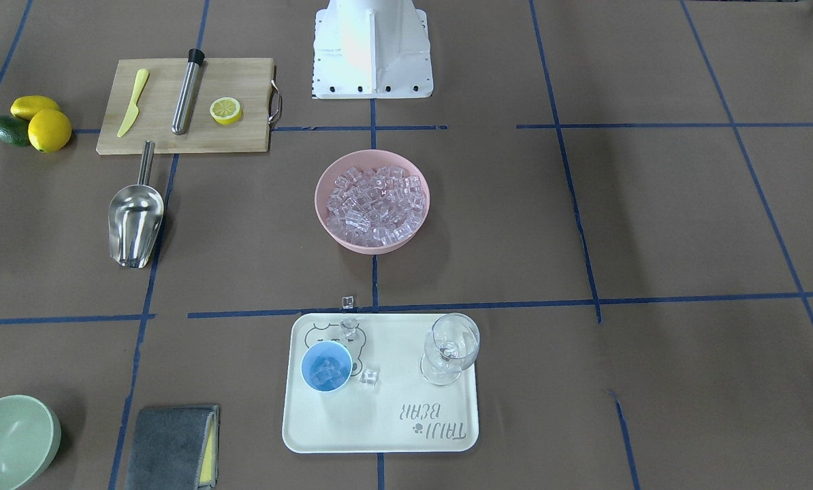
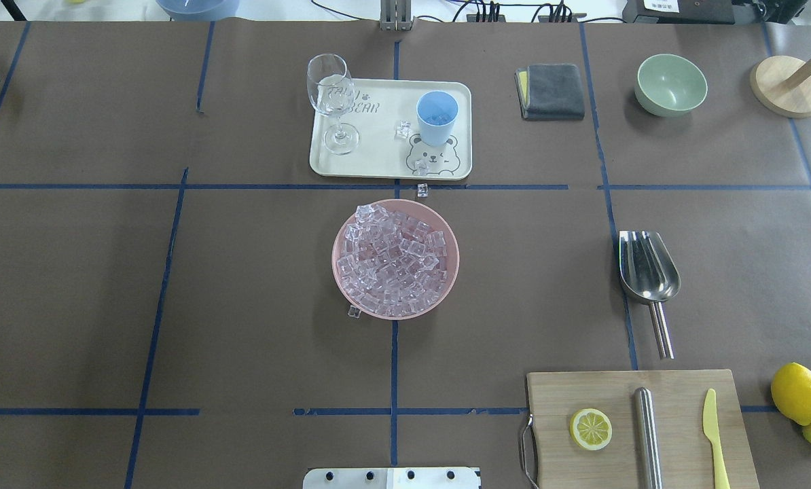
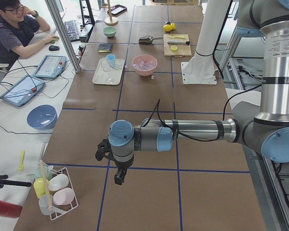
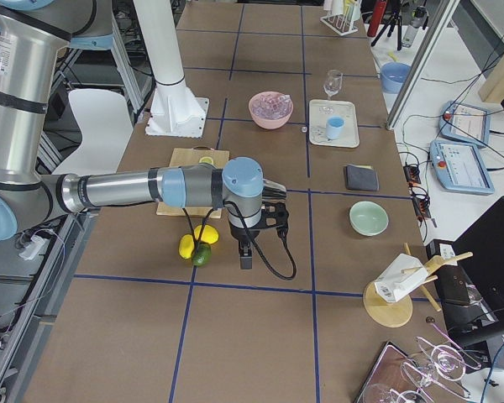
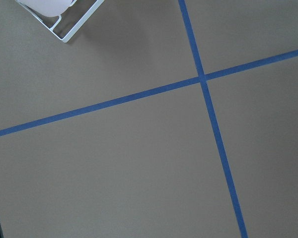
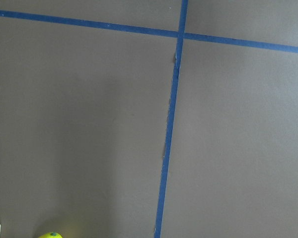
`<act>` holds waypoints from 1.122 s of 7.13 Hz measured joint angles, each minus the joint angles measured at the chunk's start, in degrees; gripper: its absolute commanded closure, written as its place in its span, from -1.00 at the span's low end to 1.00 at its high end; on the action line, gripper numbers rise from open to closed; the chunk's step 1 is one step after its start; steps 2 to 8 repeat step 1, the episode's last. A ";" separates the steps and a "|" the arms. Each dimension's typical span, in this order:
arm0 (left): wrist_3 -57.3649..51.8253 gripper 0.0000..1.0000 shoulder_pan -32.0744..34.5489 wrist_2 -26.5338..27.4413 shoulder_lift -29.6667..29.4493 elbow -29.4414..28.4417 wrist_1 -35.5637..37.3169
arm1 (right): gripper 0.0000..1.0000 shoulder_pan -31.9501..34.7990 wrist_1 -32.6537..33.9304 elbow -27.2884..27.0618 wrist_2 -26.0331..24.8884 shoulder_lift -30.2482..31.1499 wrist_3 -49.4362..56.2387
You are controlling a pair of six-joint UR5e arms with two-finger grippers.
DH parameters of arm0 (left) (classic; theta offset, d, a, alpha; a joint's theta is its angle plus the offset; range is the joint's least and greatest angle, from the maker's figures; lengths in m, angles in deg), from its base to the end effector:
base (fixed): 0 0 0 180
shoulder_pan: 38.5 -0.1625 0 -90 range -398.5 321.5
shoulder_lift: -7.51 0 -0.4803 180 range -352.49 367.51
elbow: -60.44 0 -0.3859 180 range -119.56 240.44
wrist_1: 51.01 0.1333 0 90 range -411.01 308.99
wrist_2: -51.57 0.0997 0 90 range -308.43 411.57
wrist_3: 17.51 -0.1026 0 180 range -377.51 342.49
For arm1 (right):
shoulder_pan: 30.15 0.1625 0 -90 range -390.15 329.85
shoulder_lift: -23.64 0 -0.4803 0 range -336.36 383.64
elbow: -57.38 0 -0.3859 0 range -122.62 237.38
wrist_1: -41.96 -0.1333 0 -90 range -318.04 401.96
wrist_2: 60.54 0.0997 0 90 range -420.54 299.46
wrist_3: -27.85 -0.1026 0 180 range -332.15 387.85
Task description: Put ice in cup with scoop
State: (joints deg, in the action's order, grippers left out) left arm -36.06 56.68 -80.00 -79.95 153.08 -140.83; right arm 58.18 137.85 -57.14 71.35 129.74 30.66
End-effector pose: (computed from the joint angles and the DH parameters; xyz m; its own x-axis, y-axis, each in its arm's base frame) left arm -0.1069 -0.4564 0.7186 0.7350 0.2519 -0.6295 -0.1514 0.9660 0.2098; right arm 0.0545 -0.3533 0.6394 0.7409 -0.1001 0.6641 0.0655 0.9949 0.0768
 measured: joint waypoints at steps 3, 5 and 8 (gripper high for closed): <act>0.00 -1.00 0.00 0.00 0.05 -0.02 0.00 | -1.00 0.00 0.00 0.00 0.02 0.07 0.00; 0.00 -1.00 0.00 0.00 0.05 -0.02 0.00 | -1.00 0.00 0.00 0.00 0.02 0.07 0.00; 0.00 -1.00 0.00 0.00 0.05 -0.02 0.00 | -1.00 0.00 0.00 0.00 0.02 0.07 0.00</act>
